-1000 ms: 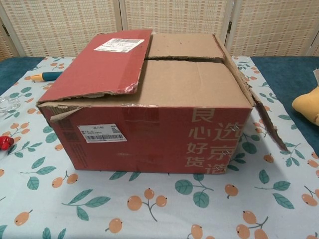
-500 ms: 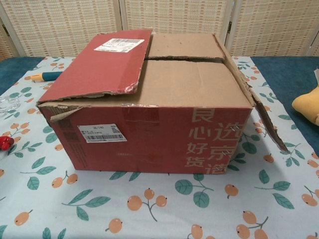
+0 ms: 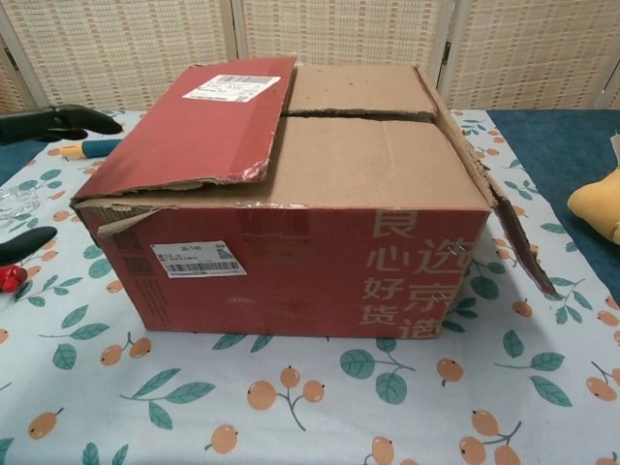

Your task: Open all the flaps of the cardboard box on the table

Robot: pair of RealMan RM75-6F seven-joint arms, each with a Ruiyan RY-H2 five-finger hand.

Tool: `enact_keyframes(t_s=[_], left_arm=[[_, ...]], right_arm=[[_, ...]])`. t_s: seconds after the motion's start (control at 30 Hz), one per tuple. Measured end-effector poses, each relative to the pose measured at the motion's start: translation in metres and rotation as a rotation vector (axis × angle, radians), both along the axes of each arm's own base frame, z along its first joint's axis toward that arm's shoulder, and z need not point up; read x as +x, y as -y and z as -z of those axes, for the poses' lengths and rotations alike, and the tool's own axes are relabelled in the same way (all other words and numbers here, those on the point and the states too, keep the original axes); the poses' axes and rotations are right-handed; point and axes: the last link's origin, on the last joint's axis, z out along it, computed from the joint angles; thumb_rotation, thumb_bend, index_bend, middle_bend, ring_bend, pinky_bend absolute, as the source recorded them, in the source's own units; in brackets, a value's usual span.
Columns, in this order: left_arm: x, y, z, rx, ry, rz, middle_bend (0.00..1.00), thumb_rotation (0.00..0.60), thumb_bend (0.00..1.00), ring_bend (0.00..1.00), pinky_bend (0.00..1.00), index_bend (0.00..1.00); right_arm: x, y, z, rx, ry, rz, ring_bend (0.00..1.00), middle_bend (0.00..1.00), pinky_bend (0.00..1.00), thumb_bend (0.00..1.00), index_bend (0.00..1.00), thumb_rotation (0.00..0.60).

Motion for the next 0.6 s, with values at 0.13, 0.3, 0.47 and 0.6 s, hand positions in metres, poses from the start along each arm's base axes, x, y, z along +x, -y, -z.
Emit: enact_keyframes(t_s=[0.13,0.3,0.47,0.6], left_arm=[[0.016,-0.005,0.007,-0.031,0.023,-0.038,0.00,0.600,0.50,0.00,0.00,0.00],[0.046,-0.012,0.019,-0.046,0.064,-0.022,0.00,0.600,0.50,0.00,0.00,0.00],[0.070,-0.019,0.029,-0.027,0.100,0.010,0.00,0.600,0.50,0.00,0.00,0.00],[0.078,-0.023,0.036,-0.007,0.081,0.015,0.00,0.600,0.50,0.00,0.00,0.00]], right_arm=[[-0.005,-0.002,-0.002,0.035,0.037,-0.012,0.00,0.00,0.00,0.41,0.00,0.600],[-0.007,-0.006,-0.004,0.064,0.056,-0.029,0.00,0.00,0.00,0.41,0.00,0.600],[-0.006,-0.012,-0.009,0.065,0.073,-0.053,0.00,0.00,0.00,0.41,0.00,0.600],[-0.007,-0.014,-0.013,0.064,0.094,-0.052,0.00,0.00,0.00,0.41,0.00,0.600]])
